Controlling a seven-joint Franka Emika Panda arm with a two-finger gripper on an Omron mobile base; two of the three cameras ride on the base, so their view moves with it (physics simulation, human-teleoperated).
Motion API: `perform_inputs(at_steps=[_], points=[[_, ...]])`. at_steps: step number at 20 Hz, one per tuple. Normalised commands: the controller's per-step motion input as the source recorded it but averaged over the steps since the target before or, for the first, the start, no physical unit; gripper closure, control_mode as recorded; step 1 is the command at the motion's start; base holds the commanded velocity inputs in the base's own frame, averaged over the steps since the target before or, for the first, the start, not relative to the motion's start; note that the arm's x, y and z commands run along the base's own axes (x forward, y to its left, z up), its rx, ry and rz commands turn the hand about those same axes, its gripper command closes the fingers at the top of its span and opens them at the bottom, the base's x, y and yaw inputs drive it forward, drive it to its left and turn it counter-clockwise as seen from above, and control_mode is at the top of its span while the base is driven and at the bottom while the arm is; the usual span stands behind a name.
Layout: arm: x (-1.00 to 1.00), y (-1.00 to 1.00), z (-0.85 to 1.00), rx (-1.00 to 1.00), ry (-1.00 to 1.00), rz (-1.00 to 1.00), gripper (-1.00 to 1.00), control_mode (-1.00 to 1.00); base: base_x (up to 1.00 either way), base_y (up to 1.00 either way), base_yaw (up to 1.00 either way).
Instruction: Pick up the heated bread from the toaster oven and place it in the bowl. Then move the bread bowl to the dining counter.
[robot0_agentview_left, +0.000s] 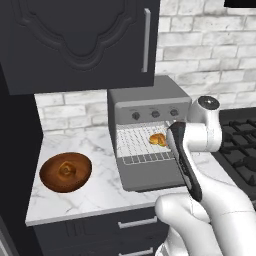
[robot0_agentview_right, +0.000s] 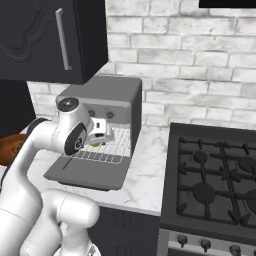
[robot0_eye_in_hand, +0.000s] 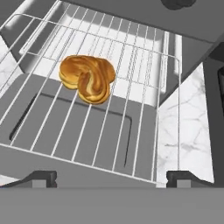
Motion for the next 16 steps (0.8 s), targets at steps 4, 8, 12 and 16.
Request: perform_inputs(at_steps=[4, 8, 12, 16], points=[[0.09, 0.21, 0.0, 0.06, 0.02, 0.0, -1.0, -1.0, 0.0, 0.0, 0.0], [0.32, 0.16, -0.16, 0.01, 0.0, -0.02, -1.0, -1.0, 0.0, 0.0, 0.0], [0.15, 0.11, -0.32, 0.11, 0.0, -0.04, -1.0, -1.0, 0.0, 0.0, 0.0], [0.3, 0.02, -0.18, 0.24, -0.04, -0.07, -1.0, -1.0, 0.0, 0.0, 0.0]])
